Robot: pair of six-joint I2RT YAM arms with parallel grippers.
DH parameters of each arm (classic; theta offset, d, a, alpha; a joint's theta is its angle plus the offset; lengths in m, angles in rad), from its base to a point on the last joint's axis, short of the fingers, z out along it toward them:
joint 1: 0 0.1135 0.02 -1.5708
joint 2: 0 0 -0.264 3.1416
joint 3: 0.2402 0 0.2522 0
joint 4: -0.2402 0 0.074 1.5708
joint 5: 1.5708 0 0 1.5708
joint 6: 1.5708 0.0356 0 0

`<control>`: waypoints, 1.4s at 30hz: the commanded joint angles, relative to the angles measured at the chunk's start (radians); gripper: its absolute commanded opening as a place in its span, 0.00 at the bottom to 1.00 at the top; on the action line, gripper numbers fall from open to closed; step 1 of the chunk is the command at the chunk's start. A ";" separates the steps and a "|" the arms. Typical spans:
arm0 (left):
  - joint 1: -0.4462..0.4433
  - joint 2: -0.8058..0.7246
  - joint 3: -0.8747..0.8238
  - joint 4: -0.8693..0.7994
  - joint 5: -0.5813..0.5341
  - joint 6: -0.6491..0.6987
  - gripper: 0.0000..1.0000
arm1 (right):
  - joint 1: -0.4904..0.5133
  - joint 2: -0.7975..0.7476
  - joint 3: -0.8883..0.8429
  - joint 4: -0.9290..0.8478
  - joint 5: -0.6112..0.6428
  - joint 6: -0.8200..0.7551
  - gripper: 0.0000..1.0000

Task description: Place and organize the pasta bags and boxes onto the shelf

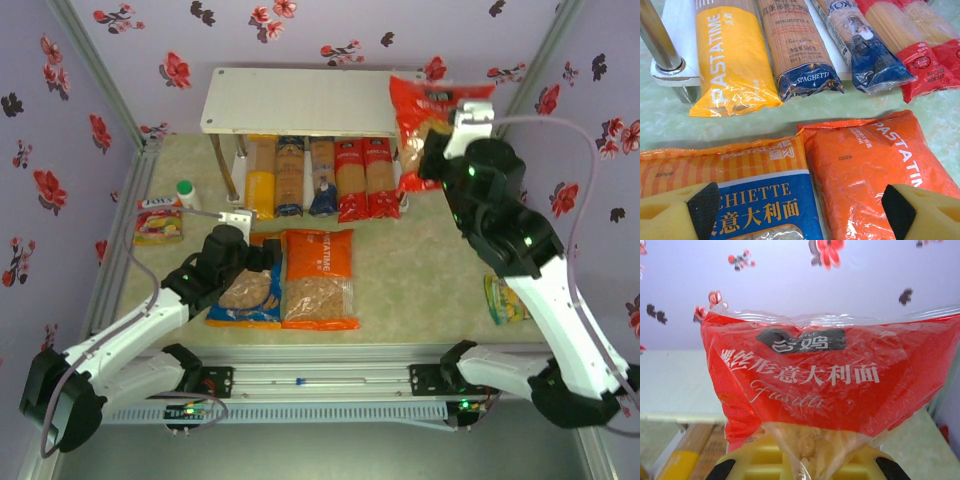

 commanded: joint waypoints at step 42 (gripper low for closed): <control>0.036 0.013 0.025 -0.020 0.008 0.026 0.89 | -0.259 0.580 0.193 0.129 -0.312 0.208 0.46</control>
